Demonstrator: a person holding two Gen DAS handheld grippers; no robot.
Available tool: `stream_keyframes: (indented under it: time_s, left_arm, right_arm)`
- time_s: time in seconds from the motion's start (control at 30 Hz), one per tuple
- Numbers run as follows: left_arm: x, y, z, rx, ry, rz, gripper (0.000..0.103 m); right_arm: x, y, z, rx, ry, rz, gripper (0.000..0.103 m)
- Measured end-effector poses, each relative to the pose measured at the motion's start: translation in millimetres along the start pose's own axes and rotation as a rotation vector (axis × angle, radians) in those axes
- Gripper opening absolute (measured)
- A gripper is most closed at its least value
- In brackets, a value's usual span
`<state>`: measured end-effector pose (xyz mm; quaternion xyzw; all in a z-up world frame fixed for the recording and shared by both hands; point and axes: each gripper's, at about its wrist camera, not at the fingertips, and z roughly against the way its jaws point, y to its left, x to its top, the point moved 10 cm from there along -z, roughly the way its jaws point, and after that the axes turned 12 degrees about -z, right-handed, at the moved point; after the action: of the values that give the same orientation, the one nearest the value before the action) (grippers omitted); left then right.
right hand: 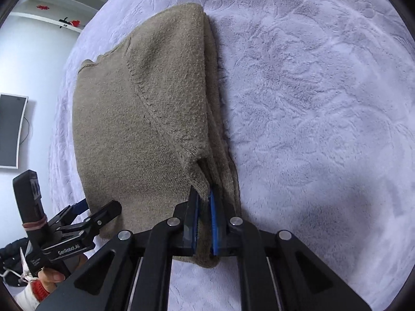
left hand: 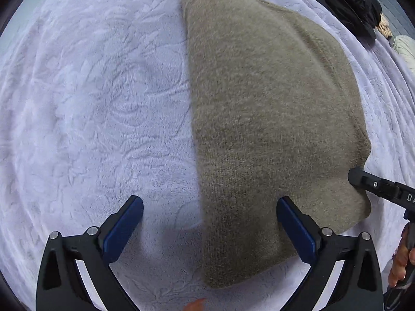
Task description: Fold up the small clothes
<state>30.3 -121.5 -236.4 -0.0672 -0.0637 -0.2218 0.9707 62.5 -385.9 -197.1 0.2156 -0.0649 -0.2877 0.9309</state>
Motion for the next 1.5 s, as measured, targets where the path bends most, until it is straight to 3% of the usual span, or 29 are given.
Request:
stream_keyframes:
  time_s: [0.1, 0.17, 0.23, 0.27, 0.5, 0.7, 0.77, 0.8, 0.83, 1.1, 1.4, 1.5]
  left_arm:
    - [1, 0, 2, -0.003, 0.014, -0.006, 0.103]
    - [3, -1, 7, 0.005, 0.007, -0.021, 0.103]
    - [2, -1, 10, 0.011, 0.002, -0.033, 0.103]
    - [2, -2, 11, 0.011, 0.002, -0.035, 0.103]
    - [0, -5, 13, 0.020, 0.009, -0.052, 0.103]
    - [-3, -10, 18, 0.029, 0.018, -0.049, 0.103]
    - [-2, -10, 16, 0.030, 0.023, -0.047, 0.103]
    - [-2, -10, 16, 0.030, 0.025, -0.046, 0.103]
    - [-1, -9, 14, 0.029, 0.026, -0.046, 0.103]
    - [5, -3, 22, 0.043, -0.011, -0.026, 0.103]
    - [11, 17, 35, 0.054, -0.032, 0.007, 0.103]
    - [14, 22, 40, 0.054, -0.044, 0.027, 0.103]
  right_arm:
    - [-2, -2, 10, -0.009, 0.008, -0.003, 0.010]
    - [-2, -8, 17, 0.005, 0.009, -0.020, 0.024]
    - [0, -14, 25, -0.019, 0.001, -0.026, 0.053]
    - [1, -16, 30, -0.023, -0.007, -0.027, 0.054]
    - [29, -1, 45, 0.040, -0.064, -0.062, 0.054]
    - [49, 14, 29, 0.059, -0.060, -0.050, 0.054]
    - [52, 17, 21, 0.064, -0.048, -0.045, 0.041]
    - [51, 19, 18, 0.072, -0.038, -0.044, 0.026]
    - [50, 19, 14, 0.071, -0.030, -0.044, 0.024]
    - [48, 14, 12, 0.076, -0.019, -0.051, 0.024]
    - [46, 15, 20, 0.122, 0.010, -0.053, 0.033]
    - [58, 21, 25, 0.150, -0.008, -0.037, 0.046]
